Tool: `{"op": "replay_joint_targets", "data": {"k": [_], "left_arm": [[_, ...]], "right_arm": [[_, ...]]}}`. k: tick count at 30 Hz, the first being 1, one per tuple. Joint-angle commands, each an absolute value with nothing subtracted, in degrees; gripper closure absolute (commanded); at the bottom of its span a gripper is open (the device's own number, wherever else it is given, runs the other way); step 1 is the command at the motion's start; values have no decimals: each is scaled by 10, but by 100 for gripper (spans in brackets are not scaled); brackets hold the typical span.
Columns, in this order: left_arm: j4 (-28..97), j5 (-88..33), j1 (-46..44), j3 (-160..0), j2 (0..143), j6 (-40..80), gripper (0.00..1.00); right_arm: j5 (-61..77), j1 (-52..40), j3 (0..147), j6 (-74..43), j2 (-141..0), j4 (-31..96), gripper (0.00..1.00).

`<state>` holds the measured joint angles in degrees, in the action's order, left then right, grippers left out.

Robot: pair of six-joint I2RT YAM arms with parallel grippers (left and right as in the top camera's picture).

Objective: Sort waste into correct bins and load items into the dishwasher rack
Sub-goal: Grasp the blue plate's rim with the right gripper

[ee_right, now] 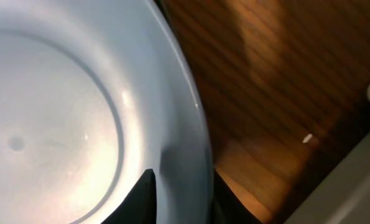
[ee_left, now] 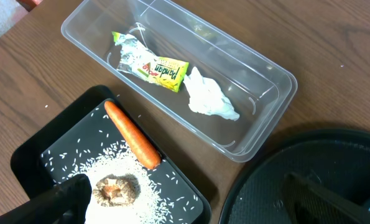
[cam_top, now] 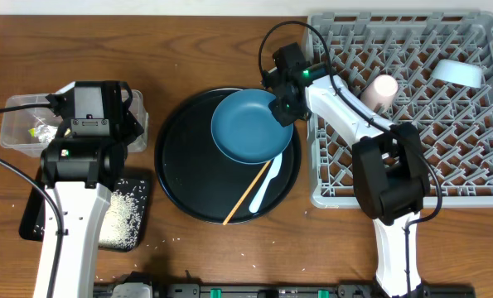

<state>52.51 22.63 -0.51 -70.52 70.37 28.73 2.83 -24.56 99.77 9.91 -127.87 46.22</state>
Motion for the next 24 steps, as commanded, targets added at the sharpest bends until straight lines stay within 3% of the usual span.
{"op": "replay_joint_targets", "data": {"k": [1,10,24], "left_arm": [[527,230,-3,-706,704,297,2],[527,230,-3,-706,704,297,2],[527,230,-3,-706,704,297,2]], "right_arm": [[61,-245,1003,96,-1282,463,83],[61,-245,1004,68,-1282,460,99],[61,-244,1004,20,-1282,466,99]]}}
